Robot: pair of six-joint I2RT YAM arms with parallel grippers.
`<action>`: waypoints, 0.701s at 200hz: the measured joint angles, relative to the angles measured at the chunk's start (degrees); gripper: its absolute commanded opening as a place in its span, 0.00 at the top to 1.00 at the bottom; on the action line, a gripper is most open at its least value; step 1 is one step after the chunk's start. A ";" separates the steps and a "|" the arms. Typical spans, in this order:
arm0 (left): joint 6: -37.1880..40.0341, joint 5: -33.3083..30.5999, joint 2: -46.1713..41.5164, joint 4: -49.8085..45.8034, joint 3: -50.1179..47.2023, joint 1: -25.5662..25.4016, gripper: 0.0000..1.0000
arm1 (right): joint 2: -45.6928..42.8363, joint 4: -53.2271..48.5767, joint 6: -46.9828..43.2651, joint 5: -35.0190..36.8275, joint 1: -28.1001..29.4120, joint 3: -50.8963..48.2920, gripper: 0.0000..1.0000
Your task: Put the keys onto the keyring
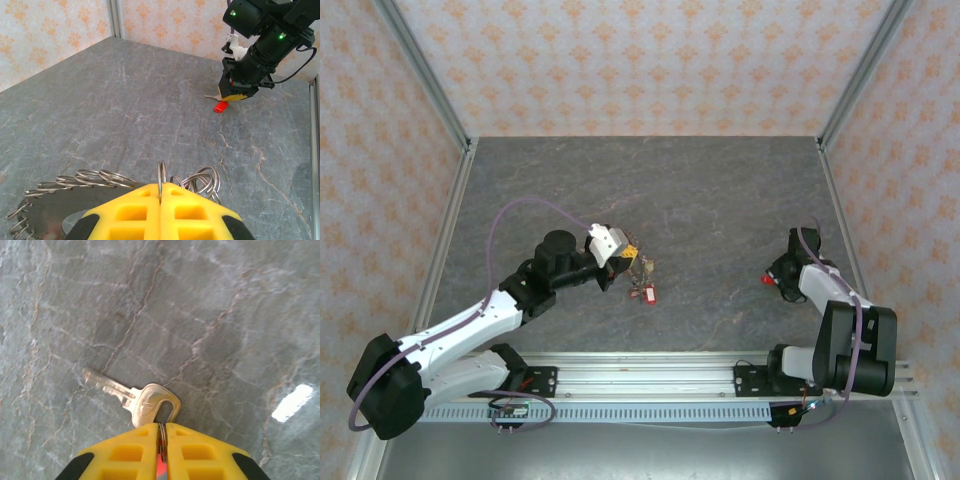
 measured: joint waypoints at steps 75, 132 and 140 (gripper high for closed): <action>-0.02 0.02 0.00 -0.15 0.02 0.00 1.00 | 8.76 -1.36 -7.72 -11.34 11.37 8.55 0.89; -0.04 0.00 0.00 -1.09 0.02 0.00 1.00 | 10.95 -3.91 -11.56 -14.99 22.56 10.05 0.69; -0.07 0.00 0.00 -1.25 0.04 0.00 1.00 | 10.95 -4.28 -12.31 -14.84 23.21 10.29 0.65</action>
